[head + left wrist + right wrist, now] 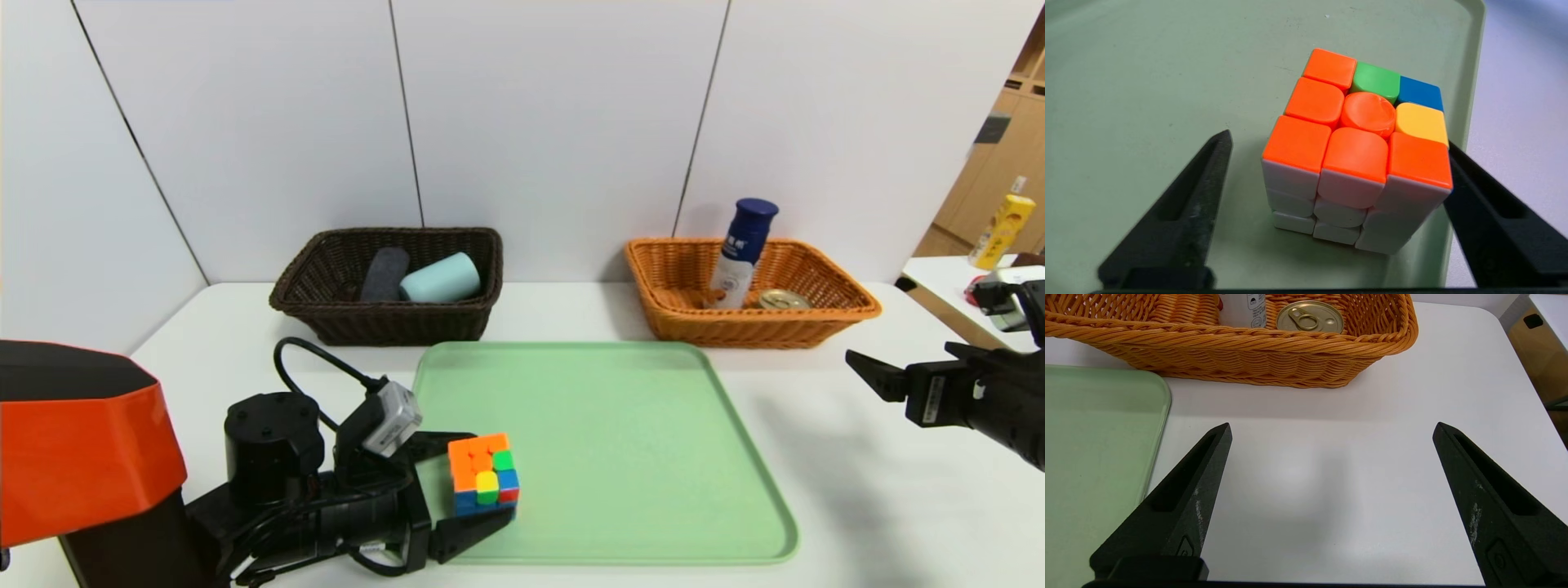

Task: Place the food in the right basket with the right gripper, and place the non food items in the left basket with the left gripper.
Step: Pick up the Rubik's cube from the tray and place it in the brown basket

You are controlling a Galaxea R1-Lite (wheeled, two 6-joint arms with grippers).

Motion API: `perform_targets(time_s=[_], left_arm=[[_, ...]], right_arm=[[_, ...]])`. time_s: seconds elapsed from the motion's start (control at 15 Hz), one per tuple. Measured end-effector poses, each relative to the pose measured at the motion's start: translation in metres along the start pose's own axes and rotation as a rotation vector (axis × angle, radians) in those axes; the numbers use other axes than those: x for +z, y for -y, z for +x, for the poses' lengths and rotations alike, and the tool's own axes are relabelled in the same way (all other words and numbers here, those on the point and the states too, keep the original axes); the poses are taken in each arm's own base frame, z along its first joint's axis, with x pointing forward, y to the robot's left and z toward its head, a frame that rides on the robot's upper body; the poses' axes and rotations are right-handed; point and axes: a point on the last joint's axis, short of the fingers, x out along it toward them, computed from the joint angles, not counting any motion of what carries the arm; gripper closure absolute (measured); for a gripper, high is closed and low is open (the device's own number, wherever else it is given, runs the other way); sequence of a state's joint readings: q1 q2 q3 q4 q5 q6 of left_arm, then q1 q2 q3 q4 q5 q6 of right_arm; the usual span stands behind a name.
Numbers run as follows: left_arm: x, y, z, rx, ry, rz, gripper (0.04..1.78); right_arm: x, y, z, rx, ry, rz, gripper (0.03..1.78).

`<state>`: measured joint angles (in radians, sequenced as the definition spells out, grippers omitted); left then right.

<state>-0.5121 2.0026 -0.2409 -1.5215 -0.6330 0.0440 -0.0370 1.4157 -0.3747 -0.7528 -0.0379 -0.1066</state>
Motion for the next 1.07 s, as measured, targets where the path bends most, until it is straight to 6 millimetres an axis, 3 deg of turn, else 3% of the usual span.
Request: perform_targets(time_s=[0.2,0.27,0.73,1.07], left_arm=[[0.000,0.000,0.001,-0.001,-0.001,0.000,0.77],[0.000,-0.001,0.001,-0.001,0.000,0.001,0.84],[0.006,-0.002,0.002,0.005,0.023,0.017,0.86],[0.061,-0.008,0.000,0.064,0.219,0.150,0.86]], right_arm=[[0.000,0.000,0.001,0.000,-0.001,0.000,0.11],[0.000,0.000,0.001,0.000,0.000,0.000,0.11],[0.001,0.000,0.001,0.000,0.004,0.000,0.11],[0.002,0.000,0.001,0.000,0.004,0.000,0.11]])
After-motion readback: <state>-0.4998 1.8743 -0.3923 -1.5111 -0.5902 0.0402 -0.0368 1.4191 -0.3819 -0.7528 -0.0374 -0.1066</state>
